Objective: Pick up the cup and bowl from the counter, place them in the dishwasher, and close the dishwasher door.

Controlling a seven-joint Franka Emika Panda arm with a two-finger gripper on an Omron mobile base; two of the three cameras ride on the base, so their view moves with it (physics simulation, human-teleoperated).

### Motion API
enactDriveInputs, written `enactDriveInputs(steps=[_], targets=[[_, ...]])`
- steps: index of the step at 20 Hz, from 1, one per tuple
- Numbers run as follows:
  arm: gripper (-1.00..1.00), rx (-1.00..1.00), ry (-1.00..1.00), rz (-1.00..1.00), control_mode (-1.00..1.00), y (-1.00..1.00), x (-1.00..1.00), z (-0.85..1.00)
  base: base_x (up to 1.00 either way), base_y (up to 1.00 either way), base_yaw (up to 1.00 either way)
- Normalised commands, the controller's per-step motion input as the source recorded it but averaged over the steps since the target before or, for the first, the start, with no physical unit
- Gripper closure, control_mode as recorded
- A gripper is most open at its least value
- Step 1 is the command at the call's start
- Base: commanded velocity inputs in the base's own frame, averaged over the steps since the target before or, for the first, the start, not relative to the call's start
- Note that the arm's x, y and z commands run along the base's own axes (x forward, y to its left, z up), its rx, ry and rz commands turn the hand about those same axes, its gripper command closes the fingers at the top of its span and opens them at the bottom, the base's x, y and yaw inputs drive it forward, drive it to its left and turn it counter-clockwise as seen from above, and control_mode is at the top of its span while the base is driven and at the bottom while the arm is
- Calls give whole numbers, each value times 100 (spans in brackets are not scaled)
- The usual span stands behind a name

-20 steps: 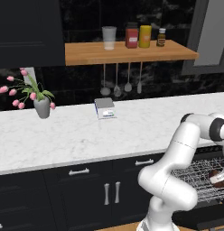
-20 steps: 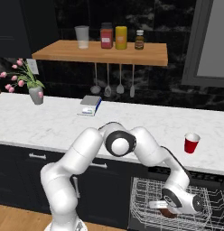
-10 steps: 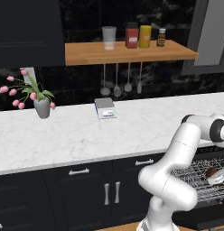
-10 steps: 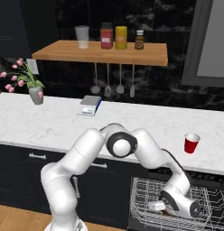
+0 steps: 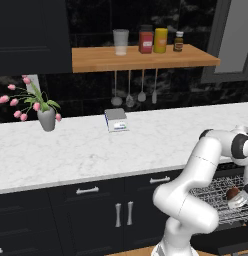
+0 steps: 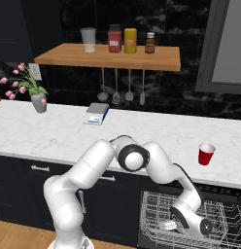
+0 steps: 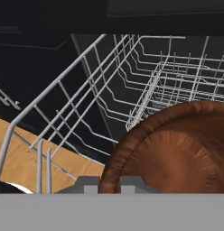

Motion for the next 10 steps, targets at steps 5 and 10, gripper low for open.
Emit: enactDriveInputs(steps=[5,10], targets=[[100,-8,13,0,-100,0,-22,-30,0,0,0],[-100,0,-1,0,-100,1,-1,1,0,0,0]])
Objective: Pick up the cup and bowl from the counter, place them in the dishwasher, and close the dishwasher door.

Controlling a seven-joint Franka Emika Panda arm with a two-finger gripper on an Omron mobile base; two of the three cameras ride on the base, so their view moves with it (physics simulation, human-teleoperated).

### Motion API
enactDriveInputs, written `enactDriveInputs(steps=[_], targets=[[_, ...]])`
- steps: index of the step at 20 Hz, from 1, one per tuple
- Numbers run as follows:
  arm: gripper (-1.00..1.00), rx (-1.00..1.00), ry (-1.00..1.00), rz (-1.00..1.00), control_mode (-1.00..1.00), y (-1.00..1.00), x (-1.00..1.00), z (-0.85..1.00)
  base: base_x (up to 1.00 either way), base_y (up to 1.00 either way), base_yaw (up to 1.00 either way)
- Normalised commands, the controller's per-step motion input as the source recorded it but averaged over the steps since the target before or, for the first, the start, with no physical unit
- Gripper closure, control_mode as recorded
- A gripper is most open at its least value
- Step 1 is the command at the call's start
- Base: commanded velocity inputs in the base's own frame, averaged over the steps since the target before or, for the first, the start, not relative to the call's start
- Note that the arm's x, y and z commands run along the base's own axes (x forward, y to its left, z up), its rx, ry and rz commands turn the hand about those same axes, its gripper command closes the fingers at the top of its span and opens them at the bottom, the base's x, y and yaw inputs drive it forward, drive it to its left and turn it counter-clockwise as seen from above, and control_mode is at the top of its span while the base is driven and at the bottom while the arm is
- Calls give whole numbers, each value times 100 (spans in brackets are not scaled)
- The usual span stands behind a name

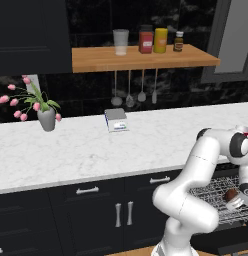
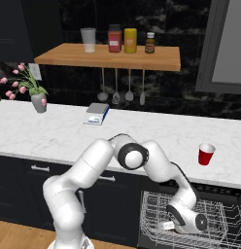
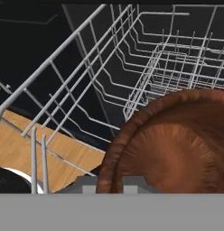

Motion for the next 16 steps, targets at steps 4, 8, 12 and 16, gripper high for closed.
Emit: enactDriveInputs(steps=[4,8,12,16], targets=[[-100,0,0,2,-100,0,0,16,0,0,0],[-100,-1,-1,2,-100,0,0,30,0,0,0],[-100,0,-8,0,-100,0,0,64,0,0,0],[-100,1,-6,0,-100,-9,-3,76,0,0,0]])
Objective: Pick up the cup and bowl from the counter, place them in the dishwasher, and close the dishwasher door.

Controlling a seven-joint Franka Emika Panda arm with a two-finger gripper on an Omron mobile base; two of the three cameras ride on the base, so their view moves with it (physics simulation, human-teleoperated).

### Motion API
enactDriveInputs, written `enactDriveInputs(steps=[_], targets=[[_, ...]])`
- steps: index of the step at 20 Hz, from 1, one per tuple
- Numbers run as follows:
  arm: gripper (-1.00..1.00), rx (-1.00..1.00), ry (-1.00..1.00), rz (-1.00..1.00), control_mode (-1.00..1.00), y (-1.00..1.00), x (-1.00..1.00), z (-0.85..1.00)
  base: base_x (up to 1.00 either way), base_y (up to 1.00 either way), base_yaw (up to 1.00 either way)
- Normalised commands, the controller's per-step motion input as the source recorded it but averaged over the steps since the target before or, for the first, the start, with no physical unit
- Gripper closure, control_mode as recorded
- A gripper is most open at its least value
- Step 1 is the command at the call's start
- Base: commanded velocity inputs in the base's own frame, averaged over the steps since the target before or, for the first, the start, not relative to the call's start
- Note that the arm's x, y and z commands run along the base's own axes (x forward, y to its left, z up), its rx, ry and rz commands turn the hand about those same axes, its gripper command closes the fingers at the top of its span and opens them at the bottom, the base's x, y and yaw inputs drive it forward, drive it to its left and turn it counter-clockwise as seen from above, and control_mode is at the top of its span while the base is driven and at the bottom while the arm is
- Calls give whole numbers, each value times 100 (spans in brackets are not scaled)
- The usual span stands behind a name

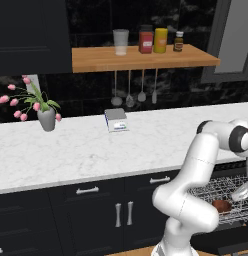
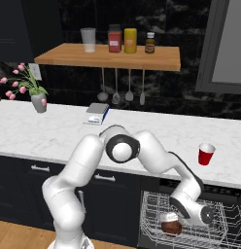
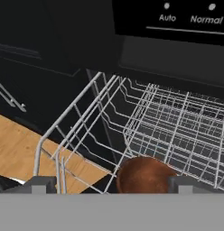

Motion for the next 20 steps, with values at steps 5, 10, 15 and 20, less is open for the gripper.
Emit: enactDriveInputs(steps=[5,10,15,20], targets=[[-100,1,-5,0,-100,-11,-20,85,0,0,0],[-100,0,-6,-5,-100,-1,-18,99,0,0,0],[-100,0,-8,-9,-100,-7,-16,100,0,0,0],[-100,0,-8,-12,-100,0,-4,100,0,0,0]])
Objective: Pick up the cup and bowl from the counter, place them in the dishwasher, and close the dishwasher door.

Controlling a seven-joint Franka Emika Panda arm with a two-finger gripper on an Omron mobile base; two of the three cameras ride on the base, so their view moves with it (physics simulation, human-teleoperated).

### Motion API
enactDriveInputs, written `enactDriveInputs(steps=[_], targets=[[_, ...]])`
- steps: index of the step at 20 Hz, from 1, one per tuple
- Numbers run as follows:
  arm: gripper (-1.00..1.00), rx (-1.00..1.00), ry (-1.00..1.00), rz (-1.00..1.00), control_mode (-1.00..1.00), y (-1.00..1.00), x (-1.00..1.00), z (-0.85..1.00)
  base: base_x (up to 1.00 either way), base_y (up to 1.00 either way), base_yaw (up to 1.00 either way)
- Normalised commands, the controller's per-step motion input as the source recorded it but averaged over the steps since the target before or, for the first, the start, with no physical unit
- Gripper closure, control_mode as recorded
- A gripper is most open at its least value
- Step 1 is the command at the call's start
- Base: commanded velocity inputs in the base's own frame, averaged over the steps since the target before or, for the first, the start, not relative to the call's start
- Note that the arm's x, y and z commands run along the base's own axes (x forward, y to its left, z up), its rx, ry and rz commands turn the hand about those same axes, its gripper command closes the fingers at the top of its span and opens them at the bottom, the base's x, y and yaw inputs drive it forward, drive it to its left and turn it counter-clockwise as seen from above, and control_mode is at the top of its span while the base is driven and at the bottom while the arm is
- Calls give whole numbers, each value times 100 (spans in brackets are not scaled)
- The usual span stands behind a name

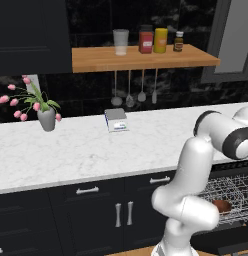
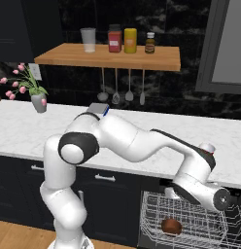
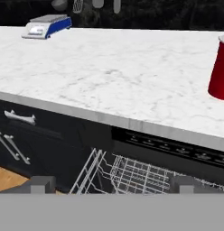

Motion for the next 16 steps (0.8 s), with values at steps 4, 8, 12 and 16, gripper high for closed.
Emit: enactDriveInputs(steps=[4,8,12,16], targets=[[-100,0,-3,-11,-100,0,0,100,0,0,0],[-100,0,-1,-9,-100,0,0,100,0,0,0],[-100,-9,0,-6,-100,0,1,100,0,0,0],[-100,-29,23,-4,-100,13,46,100,0,0,0]])
